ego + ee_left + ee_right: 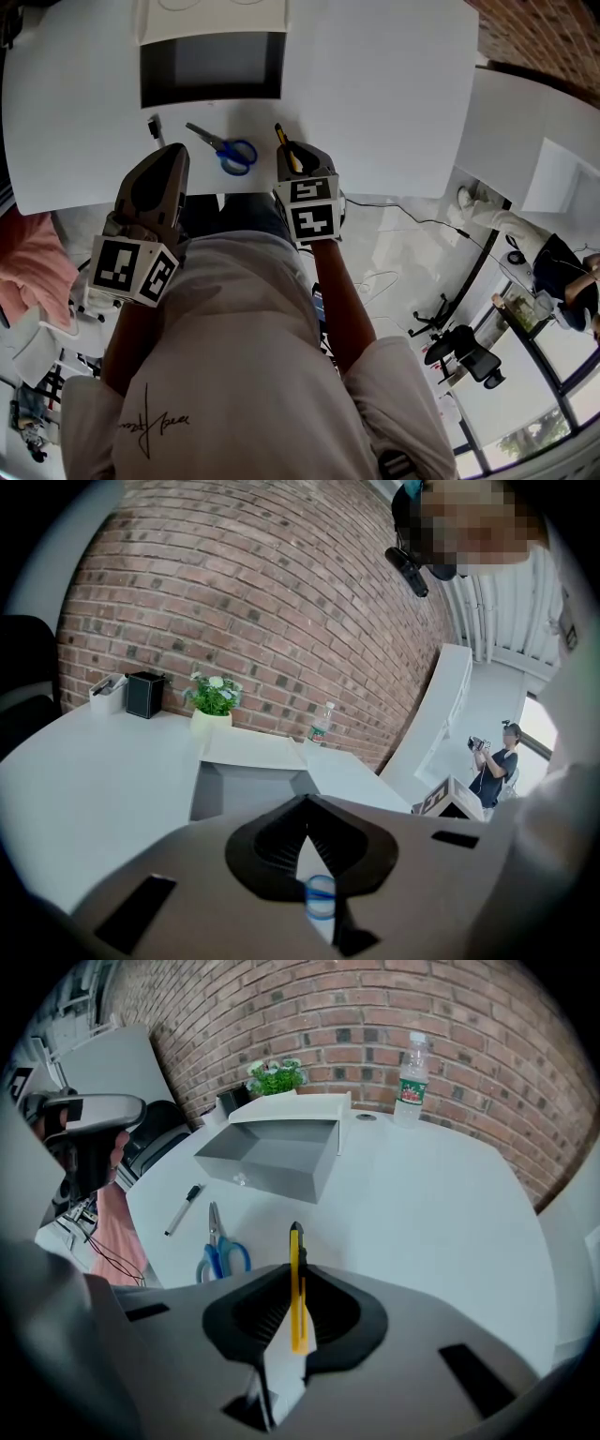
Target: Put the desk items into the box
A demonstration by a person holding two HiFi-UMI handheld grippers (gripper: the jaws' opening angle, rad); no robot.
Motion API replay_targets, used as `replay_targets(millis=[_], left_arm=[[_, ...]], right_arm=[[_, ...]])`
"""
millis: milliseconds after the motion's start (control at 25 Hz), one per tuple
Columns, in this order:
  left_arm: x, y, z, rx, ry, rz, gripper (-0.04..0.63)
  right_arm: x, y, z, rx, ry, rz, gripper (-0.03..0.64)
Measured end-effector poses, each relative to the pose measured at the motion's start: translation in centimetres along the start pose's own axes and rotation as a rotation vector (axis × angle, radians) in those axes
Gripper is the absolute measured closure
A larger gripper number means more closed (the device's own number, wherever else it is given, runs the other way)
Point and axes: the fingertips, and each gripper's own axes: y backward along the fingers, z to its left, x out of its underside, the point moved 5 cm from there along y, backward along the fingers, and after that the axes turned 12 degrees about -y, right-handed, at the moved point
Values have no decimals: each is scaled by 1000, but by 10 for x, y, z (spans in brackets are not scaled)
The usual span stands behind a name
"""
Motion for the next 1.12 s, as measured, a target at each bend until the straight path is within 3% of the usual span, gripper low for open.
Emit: replay_targets(millis=[1120], left_arm=[[-8,3,12,-41,-2,-37,591]], right_arm=[[-35,23,18,-75,82,-31,554]])
